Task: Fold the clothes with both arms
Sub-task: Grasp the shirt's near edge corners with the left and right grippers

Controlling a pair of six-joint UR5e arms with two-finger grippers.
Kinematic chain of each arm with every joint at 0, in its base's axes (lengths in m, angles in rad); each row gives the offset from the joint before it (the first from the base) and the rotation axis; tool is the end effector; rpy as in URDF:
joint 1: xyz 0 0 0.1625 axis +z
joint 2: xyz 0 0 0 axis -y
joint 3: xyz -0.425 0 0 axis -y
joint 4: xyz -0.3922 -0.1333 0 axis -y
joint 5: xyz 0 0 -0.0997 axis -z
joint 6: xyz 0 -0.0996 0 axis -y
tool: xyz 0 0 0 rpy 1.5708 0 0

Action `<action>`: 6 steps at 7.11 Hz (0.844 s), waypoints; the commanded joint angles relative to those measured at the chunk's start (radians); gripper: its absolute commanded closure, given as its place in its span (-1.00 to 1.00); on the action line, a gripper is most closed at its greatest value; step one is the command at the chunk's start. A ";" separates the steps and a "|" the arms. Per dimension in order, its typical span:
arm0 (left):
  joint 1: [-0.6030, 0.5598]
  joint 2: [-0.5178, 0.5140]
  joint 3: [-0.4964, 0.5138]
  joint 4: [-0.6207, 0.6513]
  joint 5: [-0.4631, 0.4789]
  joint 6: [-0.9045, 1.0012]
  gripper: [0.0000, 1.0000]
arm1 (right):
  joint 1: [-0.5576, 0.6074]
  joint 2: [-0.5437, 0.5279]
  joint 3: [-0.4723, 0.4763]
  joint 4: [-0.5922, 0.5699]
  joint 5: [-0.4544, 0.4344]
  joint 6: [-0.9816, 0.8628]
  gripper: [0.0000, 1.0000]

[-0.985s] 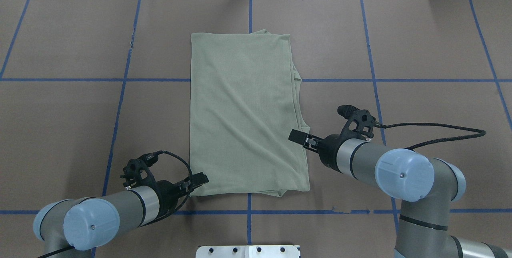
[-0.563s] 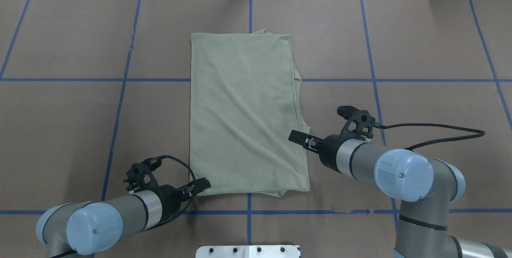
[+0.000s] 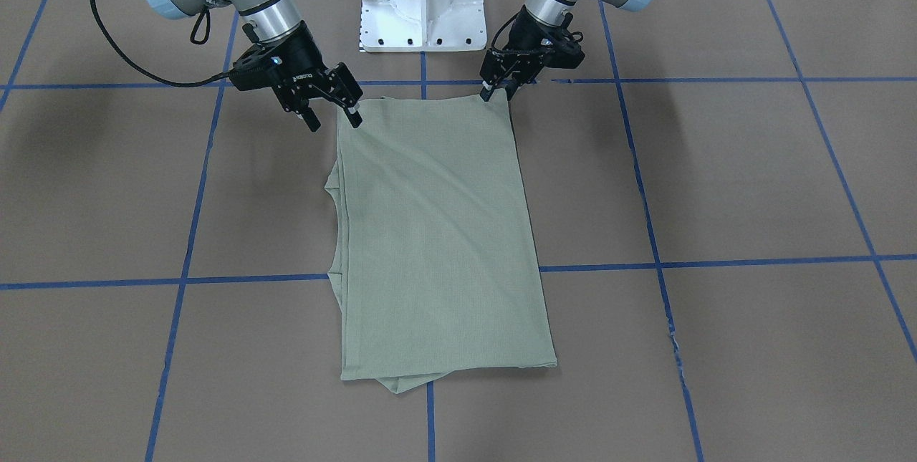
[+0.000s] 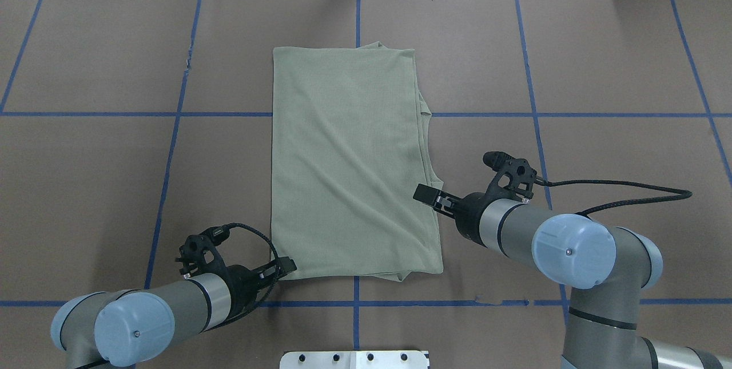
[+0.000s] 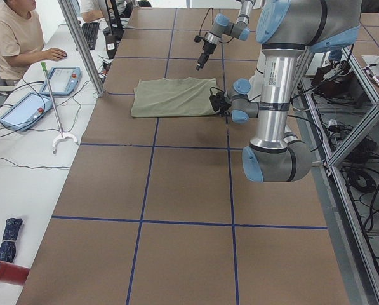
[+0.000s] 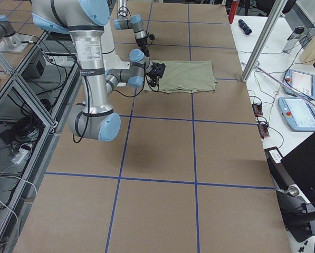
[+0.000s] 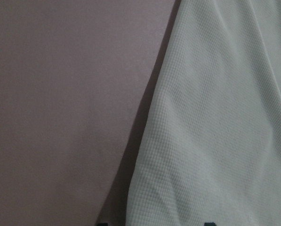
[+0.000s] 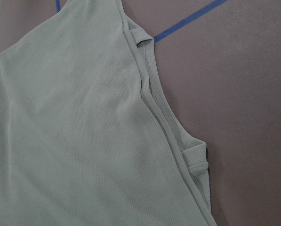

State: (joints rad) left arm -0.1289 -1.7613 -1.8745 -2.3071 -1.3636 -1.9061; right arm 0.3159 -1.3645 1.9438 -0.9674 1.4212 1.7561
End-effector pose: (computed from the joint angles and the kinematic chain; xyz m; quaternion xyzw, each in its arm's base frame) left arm 0.5266 -0.2233 0.3323 0.0249 0.5797 -0.2449 0.7767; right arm -0.4712 -0.3099 0.3088 0.0982 -0.5507 0.2457 0.7917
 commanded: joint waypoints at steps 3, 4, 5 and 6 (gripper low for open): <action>0.000 -0.001 0.001 0.000 0.012 -0.001 1.00 | -0.084 0.071 -0.005 -0.196 -0.097 0.178 -0.94; 0.000 -0.004 0.001 -0.002 0.011 -0.001 1.00 | -0.125 0.123 -0.008 -0.312 -0.099 0.237 -0.93; 0.000 -0.006 0.001 -0.002 0.011 -0.001 1.00 | -0.159 0.181 -0.014 -0.421 -0.099 0.306 -0.91; 0.000 -0.006 0.000 -0.002 0.012 -0.001 1.00 | -0.176 0.185 -0.038 -0.430 -0.100 0.319 -0.90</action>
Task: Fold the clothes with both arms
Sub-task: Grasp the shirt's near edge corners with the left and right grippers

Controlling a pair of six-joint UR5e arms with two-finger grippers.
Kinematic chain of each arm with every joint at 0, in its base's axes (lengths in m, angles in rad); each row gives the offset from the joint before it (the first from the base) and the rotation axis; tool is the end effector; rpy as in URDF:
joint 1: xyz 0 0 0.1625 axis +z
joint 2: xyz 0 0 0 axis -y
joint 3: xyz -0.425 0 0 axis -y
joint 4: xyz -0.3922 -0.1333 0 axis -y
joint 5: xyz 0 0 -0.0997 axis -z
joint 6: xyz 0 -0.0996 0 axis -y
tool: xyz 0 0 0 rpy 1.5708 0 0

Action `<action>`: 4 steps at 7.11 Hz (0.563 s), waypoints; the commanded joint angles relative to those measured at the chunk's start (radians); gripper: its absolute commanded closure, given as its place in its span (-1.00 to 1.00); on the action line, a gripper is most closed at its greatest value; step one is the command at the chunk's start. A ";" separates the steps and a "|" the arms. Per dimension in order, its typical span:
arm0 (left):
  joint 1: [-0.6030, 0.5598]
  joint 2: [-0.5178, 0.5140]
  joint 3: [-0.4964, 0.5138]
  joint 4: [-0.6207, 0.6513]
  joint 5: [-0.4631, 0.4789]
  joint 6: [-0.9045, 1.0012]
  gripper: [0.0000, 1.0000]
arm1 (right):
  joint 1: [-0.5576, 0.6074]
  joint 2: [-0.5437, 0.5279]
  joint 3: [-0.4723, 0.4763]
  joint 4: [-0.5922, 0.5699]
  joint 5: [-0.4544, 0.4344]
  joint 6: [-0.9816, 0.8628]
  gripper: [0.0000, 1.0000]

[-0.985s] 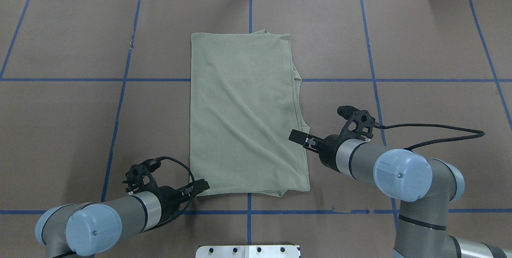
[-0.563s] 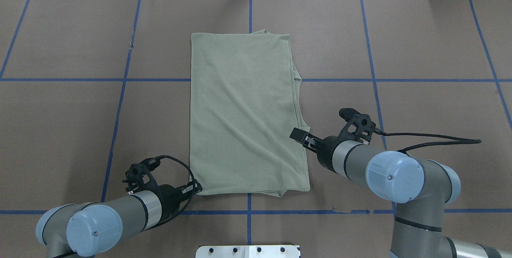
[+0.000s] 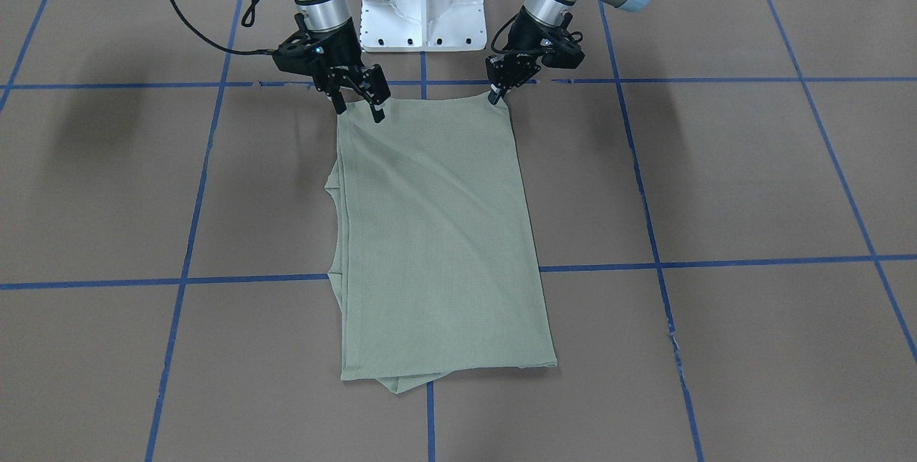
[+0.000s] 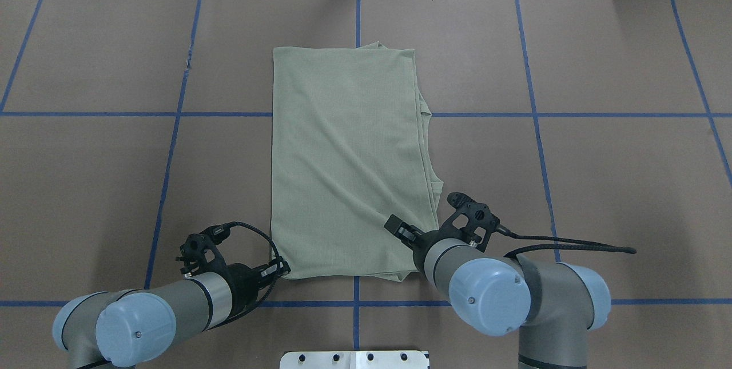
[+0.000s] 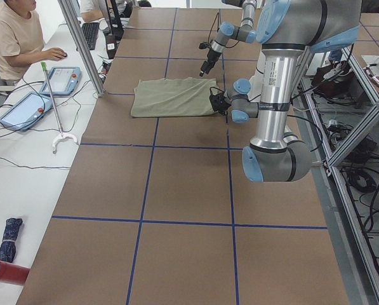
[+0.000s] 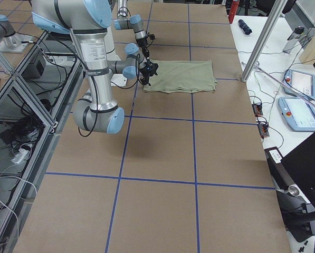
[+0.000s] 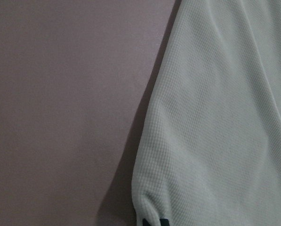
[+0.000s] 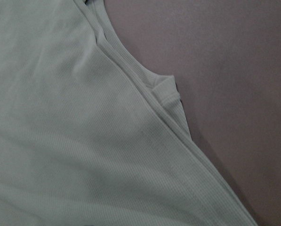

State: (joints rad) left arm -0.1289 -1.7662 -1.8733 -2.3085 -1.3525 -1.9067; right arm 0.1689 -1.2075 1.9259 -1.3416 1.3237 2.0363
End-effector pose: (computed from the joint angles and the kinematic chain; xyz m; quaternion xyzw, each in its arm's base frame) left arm 0.5272 -0.2245 0.3299 0.0288 0.5819 -0.2480 0.7740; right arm -0.5481 -0.2534 0.2770 0.0416 -0.4640 0.3289 0.8215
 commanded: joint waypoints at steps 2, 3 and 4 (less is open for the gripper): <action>0.000 -0.001 -0.001 0.000 0.001 0.000 1.00 | -0.040 0.026 -0.064 -0.056 -0.017 0.036 -0.90; 0.000 0.001 -0.001 0.000 0.001 0.000 1.00 | -0.043 0.028 -0.064 -0.059 -0.017 0.032 -0.90; 0.000 0.002 -0.001 0.000 0.001 0.000 1.00 | -0.043 0.032 -0.064 -0.057 -0.017 0.033 -0.88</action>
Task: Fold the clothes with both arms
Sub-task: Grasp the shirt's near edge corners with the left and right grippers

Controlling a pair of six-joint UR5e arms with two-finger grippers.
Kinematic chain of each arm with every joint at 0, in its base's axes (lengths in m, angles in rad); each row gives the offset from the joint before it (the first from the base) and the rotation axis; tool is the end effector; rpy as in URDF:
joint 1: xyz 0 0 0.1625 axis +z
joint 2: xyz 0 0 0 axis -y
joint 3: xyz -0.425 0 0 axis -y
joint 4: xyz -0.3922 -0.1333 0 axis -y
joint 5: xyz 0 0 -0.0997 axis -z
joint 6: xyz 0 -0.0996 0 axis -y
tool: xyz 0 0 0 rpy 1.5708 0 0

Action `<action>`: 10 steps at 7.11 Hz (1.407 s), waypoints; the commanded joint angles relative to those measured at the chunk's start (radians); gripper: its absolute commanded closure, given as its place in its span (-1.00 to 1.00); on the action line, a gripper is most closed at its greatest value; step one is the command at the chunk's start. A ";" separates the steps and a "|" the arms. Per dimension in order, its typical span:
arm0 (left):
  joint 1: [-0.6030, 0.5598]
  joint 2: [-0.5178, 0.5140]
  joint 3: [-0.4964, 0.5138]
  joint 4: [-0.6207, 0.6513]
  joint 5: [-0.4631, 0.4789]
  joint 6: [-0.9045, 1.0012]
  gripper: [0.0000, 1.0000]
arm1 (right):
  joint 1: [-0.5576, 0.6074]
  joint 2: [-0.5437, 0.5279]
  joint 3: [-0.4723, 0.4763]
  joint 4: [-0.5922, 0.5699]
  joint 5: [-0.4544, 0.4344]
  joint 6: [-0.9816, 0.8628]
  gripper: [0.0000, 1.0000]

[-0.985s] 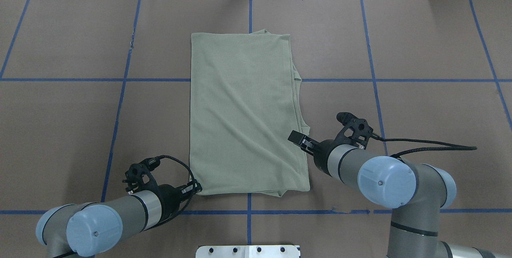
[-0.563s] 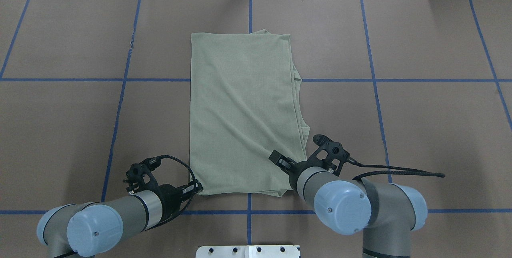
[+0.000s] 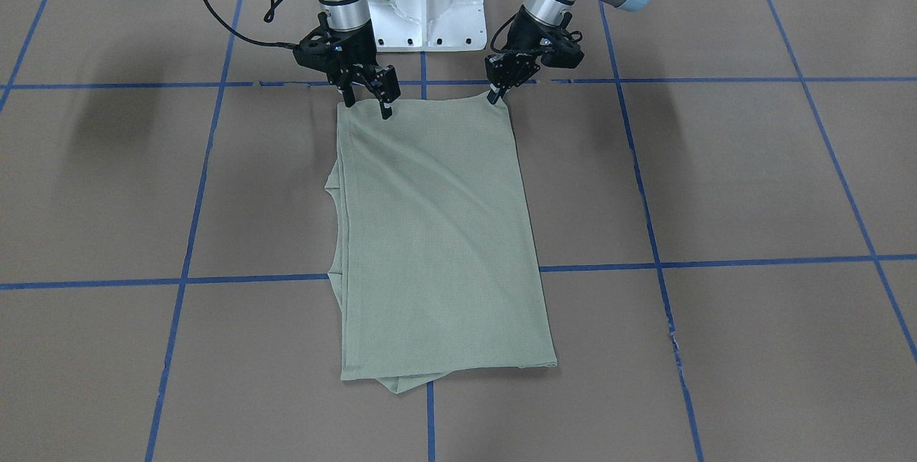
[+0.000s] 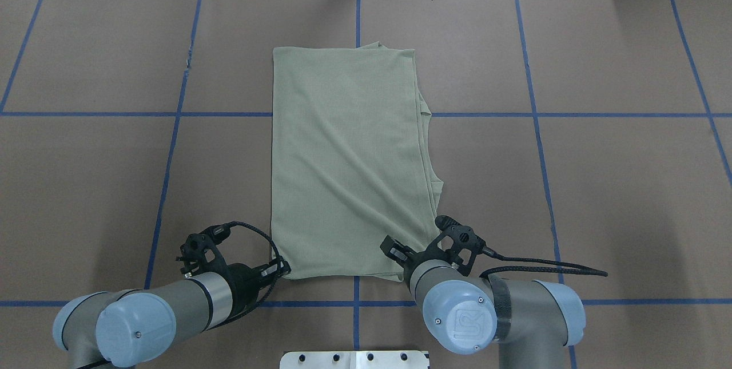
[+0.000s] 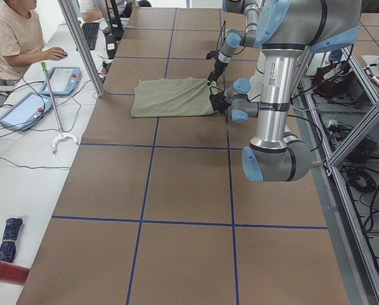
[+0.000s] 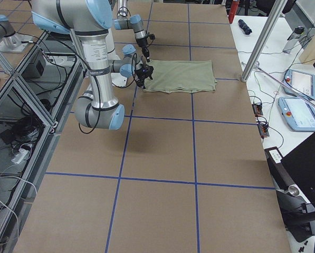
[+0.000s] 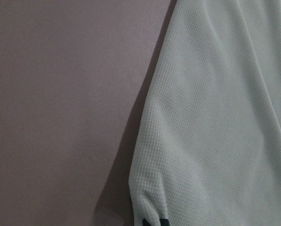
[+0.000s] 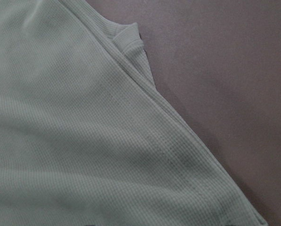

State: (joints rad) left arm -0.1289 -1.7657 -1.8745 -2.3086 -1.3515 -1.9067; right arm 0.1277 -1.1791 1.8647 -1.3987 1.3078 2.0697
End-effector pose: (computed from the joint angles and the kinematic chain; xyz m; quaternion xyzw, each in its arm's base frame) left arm 0.5268 -0.2245 0.3296 0.0292 0.5822 -0.2483 0.7736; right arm -0.5786 -0.2348 0.2945 0.0411 -0.4272 0.3297 0.8409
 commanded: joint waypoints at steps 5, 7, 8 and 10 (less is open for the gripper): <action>0.000 -0.001 0.000 0.000 0.000 0.000 1.00 | -0.002 0.035 -0.007 0.007 -0.032 0.043 1.00; -0.002 -0.001 -0.018 0.000 -0.005 0.014 1.00 | 0.009 0.036 0.029 0.004 -0.033 0.043 1.00; -0.009 0.012 -0.076 0.006 -0.021 0.029 1.00 | 0.018 0.035 0.148 -0.040 -0.032 0.041 1.00; -0.017 0.048 -0.354 0.209 -0.119 0.084 1.00 | -0.006 0.044 0.366 -0.315 -0.028 0.043 1.00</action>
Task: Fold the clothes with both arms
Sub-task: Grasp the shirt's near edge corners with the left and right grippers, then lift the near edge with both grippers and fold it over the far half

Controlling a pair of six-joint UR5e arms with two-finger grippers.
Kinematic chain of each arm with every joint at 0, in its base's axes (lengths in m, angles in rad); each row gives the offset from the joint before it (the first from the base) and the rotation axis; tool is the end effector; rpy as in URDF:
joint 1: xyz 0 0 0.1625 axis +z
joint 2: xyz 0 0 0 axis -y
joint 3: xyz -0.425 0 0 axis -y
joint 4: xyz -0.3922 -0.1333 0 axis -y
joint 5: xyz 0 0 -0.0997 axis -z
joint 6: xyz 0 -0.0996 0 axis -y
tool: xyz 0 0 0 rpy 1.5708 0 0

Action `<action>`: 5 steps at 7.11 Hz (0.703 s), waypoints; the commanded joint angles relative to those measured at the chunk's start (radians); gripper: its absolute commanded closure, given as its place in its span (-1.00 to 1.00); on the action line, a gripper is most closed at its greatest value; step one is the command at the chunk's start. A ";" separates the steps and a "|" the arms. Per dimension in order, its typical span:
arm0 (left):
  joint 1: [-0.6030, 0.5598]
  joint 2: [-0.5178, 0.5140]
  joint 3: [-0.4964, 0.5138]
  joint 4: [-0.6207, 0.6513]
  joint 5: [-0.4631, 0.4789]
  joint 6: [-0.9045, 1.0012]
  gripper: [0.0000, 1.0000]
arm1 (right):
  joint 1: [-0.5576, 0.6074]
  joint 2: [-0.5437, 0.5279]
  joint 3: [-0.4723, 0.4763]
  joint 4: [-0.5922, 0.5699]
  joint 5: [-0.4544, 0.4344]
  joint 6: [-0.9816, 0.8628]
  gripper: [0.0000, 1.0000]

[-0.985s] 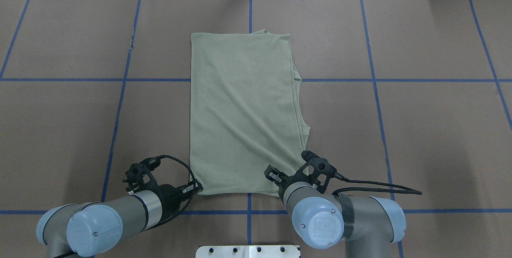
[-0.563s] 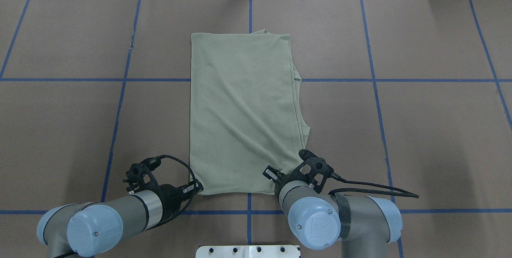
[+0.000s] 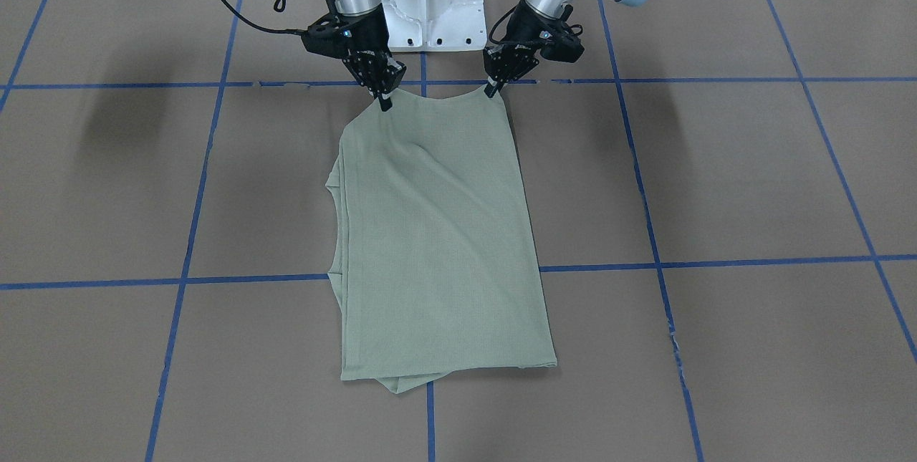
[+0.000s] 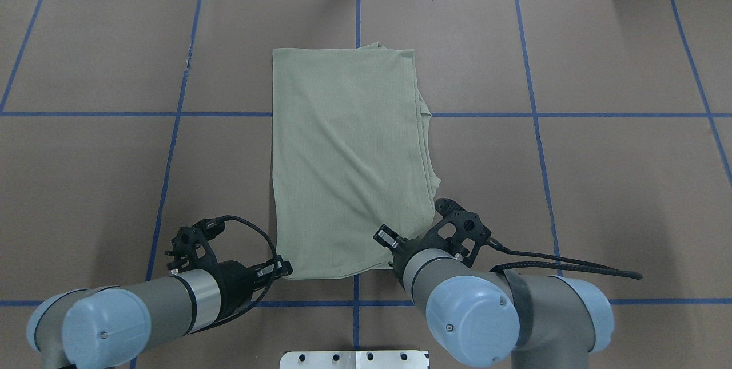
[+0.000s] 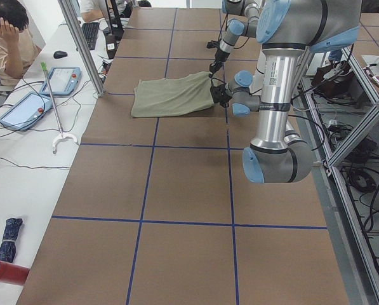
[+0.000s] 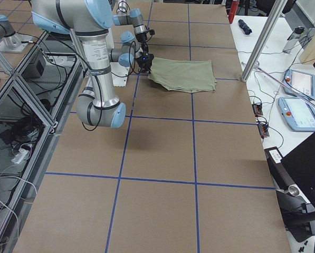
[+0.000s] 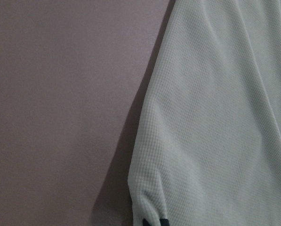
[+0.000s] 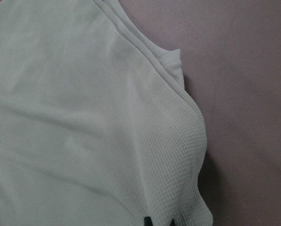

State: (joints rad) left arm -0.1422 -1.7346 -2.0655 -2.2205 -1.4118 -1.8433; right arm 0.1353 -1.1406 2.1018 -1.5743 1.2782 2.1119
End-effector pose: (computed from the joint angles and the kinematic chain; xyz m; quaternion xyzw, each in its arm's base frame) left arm 0.4742 -0.2185 0.2711 0.0234 0.6093 -0.2101 0.7642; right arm -0.5104 -0.2330 0.2006 0.0349 -0.4726 0.3547 0.8060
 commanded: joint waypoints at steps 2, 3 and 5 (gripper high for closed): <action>-0.005 -0.005 -0.412 0.368 -0.145 0.021 1.00 | -0.057 0.027 0.298 -0.325 0.006 0.003 1.00; -0.004 -0.020 -0.394 0.387 -0.151 0.024 1.00 | -0.059 0.042 0.237 -0.323 0.006 0.000 1.00; -0.069 -0.084 -0.281 0.390 -0.150 0.149 1.00 | 0.013 0.091 0.109 -0.282 0.006 -0.050 1.00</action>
State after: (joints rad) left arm -0.1651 -1.7791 -2.4049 -1.8398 -1.5593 -1.7738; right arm 0.1061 -1.0747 2.2798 -1.8827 1.2831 2.0925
